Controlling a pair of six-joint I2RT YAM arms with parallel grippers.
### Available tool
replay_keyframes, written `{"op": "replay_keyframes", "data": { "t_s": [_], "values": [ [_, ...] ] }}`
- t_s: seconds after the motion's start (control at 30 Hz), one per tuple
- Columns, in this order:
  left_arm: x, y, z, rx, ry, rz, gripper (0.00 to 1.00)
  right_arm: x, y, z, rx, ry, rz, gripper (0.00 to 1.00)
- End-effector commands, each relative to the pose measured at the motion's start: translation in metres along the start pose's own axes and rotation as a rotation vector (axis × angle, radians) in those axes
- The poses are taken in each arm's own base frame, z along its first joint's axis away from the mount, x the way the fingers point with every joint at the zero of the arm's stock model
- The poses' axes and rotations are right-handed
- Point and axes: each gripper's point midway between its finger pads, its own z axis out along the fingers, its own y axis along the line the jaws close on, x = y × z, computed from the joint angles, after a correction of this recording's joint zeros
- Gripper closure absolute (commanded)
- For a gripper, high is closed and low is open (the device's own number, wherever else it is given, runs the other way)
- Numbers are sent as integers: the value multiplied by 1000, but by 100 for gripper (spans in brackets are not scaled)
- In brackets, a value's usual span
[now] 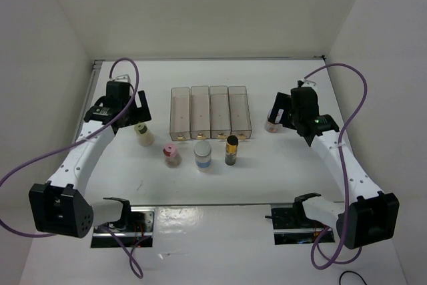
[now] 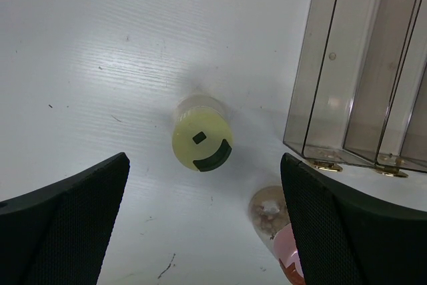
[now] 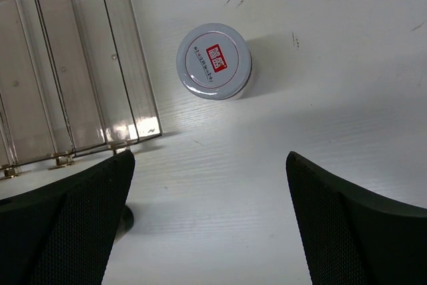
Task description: Organize the condiment bottles
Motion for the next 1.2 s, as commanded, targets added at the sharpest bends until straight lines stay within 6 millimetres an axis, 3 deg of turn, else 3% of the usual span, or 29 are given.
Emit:
{"op": "replay_keyframes", "data": {
  "t_s": [0.0,0.67,0.8,1.17],
  "values": [
    [-4,-4,3,23,-11,5,0,-10,1,-1,-8,-54,14,2],
    [21,-4,39,-13,131,28,0,-9,1,4,-4,-46,12,2],
    [34,2,46,-82,173,38,5,-9,1,4,-4,-46,12,2],
    [36,4,49,-98,189,33,18,-9,1,4,-4,-46,12,2]
  ]
}}
